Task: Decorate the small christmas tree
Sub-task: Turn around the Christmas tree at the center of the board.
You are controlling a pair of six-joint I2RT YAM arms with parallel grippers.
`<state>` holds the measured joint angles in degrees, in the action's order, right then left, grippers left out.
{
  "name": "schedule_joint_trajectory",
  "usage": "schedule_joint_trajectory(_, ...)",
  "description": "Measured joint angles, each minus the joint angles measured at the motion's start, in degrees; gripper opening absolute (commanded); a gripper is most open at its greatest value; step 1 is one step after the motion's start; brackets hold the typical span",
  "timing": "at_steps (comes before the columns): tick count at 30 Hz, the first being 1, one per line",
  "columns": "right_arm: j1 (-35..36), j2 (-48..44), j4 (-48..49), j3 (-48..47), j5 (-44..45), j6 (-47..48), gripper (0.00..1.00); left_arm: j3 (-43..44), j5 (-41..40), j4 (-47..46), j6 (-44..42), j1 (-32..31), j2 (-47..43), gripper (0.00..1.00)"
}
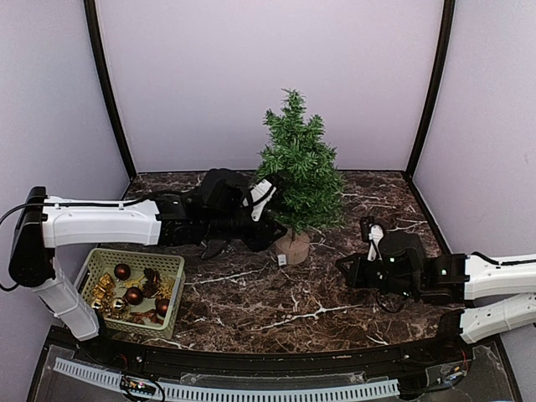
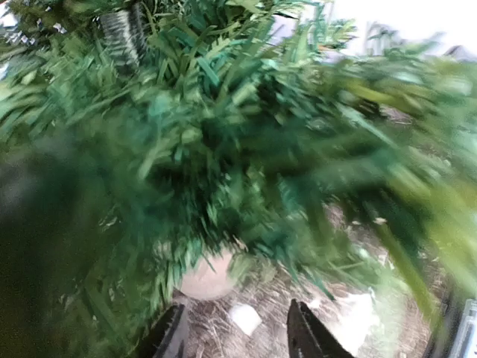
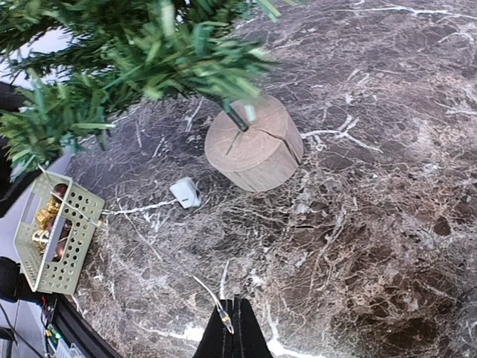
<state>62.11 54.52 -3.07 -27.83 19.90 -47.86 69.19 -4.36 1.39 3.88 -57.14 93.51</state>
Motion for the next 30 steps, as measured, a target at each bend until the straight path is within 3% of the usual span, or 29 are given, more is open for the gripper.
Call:
schedule_joint_trajectory(10,0.00,1.95,0.42,0.00,1.01,-1.16,0.00,-1.07,9.31,1.57,5.70,0.02,-8.26,0.49)
schedule_joint_trajectory(19,0.00,1.95,0.55,0.00,1.16,-1.36,0.00,0.59,16.70,0.07,17.27,0.02,-3.23,0.52)
schedule_joint_trajectory(27,0.00,1.95,1.92,0.00,1.16,-1.73,0.00,1.40,17.62,-2.01,22.56,0.02,0.28,0.56)
schedule_joint_trajectory(30,0.00,1.95,2.19,0.02,1.16,-1.79,0.00,2.12,17.14,-2.97,23.65,0.00,1.31,0.47)
